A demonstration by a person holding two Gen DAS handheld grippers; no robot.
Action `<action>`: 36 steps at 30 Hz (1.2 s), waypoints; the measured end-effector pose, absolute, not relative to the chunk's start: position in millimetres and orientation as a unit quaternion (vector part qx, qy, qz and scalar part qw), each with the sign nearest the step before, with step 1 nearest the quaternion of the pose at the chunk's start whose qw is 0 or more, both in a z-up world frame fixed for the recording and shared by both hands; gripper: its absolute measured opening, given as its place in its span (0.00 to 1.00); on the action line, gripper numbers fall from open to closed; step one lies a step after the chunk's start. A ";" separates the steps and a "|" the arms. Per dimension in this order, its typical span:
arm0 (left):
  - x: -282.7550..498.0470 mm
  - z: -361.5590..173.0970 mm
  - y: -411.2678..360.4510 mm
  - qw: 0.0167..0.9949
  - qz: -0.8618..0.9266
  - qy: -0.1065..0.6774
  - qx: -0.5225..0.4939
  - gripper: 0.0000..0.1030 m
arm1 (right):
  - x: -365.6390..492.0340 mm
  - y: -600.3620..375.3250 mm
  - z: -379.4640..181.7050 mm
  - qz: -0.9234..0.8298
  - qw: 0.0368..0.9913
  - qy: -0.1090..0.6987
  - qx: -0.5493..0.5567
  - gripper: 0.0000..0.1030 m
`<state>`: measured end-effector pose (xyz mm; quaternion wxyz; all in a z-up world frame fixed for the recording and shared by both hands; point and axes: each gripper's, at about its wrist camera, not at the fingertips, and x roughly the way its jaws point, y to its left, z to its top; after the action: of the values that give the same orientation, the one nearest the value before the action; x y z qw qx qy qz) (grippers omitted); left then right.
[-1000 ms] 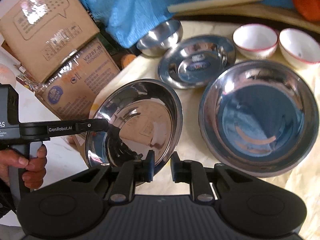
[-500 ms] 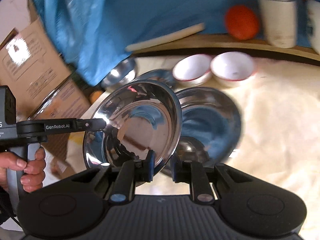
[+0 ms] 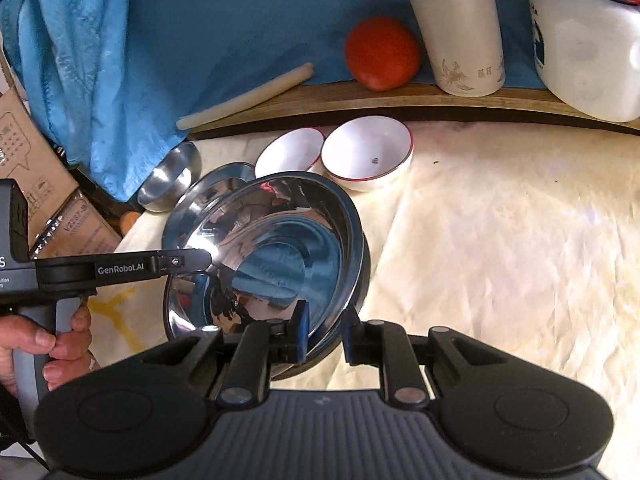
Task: Organize plates and bowls
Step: 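Lift the large plate with both tools, lower it onto the other large plate, open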
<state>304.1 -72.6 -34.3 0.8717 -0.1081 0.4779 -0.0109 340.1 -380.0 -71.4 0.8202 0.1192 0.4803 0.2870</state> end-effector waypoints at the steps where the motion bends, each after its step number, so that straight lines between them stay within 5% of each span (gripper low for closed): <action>1: 305.4 -35.5 -72.0 0.871 -0.009 0.480 -0.107 0.11 | 342.4 -378.1 -72.9 0.288 0.819 0.481 0.117 0.19; 25: 307.1 -43.6 -74.0 0.865 0.012 0.496 -0.071 0.13 | 362.6 -359.0 -77.5 0.310 0.801 0.507 0.072 0.20; 36: 304.4 -49.2 -71.4 0.856 0.020 0.512 -0.074 0.13 | 360.4 -350.1 -72.1 0.309 0.806 0.502 0.045 0.32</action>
<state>304.4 -71.4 -49.2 0.8558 -0.0743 0.5115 0.0204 360.4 -350.1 -72.1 0.8065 0.0446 0.5019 0.3094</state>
